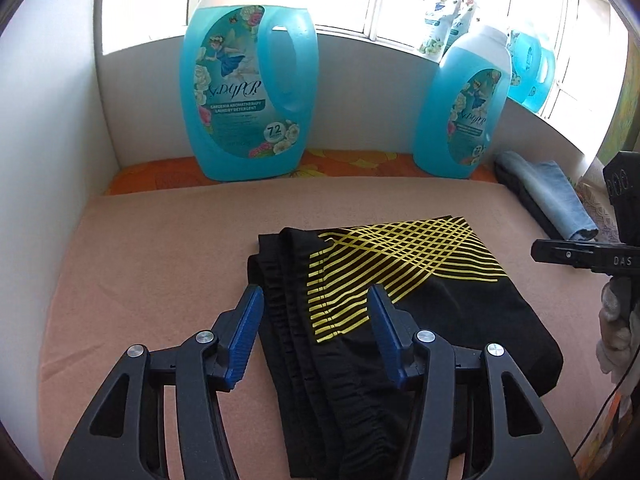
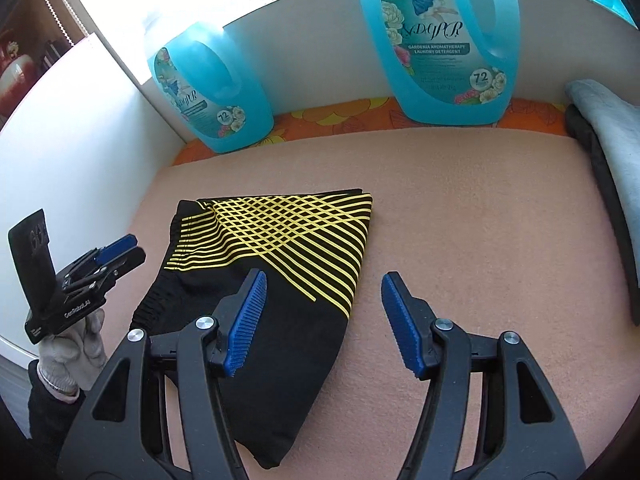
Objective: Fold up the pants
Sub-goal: 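Grasp the elastic waistband of the striped pants with the right tool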
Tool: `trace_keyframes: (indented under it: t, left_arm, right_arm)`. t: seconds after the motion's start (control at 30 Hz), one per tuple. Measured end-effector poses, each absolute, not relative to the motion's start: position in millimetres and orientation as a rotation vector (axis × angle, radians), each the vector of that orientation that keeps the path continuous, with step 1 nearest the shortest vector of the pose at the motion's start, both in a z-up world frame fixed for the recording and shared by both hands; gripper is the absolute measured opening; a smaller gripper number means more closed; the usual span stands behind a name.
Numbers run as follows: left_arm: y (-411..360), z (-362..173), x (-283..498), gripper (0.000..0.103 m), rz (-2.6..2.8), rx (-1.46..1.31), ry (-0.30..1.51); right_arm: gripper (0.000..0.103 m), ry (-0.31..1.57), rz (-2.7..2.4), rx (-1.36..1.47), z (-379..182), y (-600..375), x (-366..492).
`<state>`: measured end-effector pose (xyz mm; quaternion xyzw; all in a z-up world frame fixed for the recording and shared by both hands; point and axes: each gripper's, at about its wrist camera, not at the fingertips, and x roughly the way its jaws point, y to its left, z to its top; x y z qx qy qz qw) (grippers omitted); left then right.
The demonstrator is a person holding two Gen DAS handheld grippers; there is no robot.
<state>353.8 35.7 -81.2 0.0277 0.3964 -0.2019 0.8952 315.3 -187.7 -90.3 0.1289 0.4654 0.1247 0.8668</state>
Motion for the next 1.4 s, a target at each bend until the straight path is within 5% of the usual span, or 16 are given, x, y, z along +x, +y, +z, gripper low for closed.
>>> trace_keyframes:
  t: [0.4, 0.43, 0.5, 0.53, 0.67, 0.8, 0.87, 0.9, 1.4]
  left_arm:
    - [30.6, -124.8, 393.7, 0.055, -0.304, 0.095, 0.891]
    - [30.9, -125.3, 393.4, 0.055, -0.308, 0.09, 0.889]
    - [31.0, -126.2, 392.6, 0.055, -0.312, 0.086, 0.887]
    - [30.8, -126.8, 392.5, 0.055, -0.311, 0.087, 0.886]
    - [35.3, -128.0, 393.9, 0.056, -0.318, 0.063, 0.889]
    - [39.4, -126.7, 398.2, 0.056, -0.338, 0.023, 0.901]
    - [42.5, -123.9, 398.8, 0.055, -0.344, -0.001, 0.899]
    - [45.2, -121.5, 398.7, 0.055, -0.347, -0.021, 0.896]
    - [45.4, -127.5, 427.0, 0.062, -0.394, -0.086, 0.982]
  right_arm:
    - [0.063, 1.014, 0.373, -0.007, -111.6, -136.3, 215.9]
    - [0.06, 1.009, 0.343, -0.028, -114.9, -133.5, 215.8]
    - [0.038, 1.032, 0.309, -0.043, -123.3, -133.5, 221.2]
    - [0.019, 1.058, 0.312, -0.035, -128.4, -134.9, 223.5]
    - [0.016, 1.072, 0.325, -0.051, -130.5, -140.7, 216.5]
    - [0.025, 1.064, 0.368, -0.054, -120.5, -145.8, 208.6]
    - [0.055, 1.021, 0.384, -0.006, -110.2, -155.7, 205.9]
    - [0.058, 0.996, 0.397, 0.021, -105.1, -159.9, 207.6]
    - [0.064, 1.057, 0.387, 0.456, -138.0, -208.5, 337.2]
